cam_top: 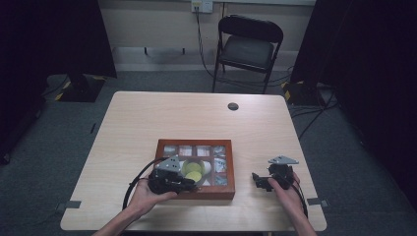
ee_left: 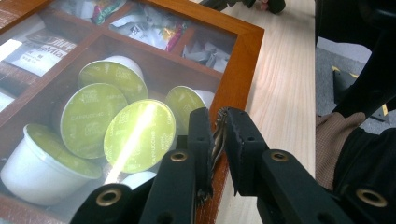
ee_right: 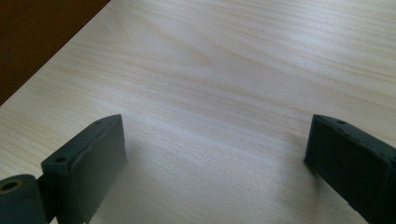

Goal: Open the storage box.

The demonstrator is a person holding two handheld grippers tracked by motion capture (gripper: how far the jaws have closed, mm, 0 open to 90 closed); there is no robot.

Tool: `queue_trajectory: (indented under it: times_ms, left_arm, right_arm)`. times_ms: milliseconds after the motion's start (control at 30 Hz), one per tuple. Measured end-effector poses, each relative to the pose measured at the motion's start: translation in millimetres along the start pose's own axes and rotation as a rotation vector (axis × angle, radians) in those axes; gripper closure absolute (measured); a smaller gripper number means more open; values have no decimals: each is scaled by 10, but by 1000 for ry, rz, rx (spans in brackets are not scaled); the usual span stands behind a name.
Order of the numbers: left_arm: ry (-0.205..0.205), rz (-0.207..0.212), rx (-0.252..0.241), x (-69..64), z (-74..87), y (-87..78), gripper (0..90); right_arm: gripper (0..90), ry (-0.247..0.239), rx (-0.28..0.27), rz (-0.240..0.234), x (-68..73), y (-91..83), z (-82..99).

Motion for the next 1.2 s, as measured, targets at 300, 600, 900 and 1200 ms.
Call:
queue_trajectory:
  times_ms: [300, 600, 900, 1200]
  left_arm:
    - [16, -15, -6, -12, 6, 55, 790]
    - [-5, -3, 26, -13, -33, 61, 807]
    - [-58, 28, 26, 10, -90, 13, 810]
    - [-76, 49, 31, 13, -174, -46, 811]
  right_arm:
    - [41, 0, 1, 0, 1, 2, -1]
    - [41, 0, 1, 0, 1, 2, -1]
    - [40, 0, 1, 0, 1, 2, -1]
    - [38, -1, 1, -1, 1, 3, -2]
Point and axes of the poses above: each handheld gripper's, and its own axes: y roughly forward along the jaws, z roughly out of its underside, x roughly to its left, the point moved 6 cm from there along y, roughly forward along the jaws, and after that the axes turned 8 degrees about -y, right-handed, at the moved point
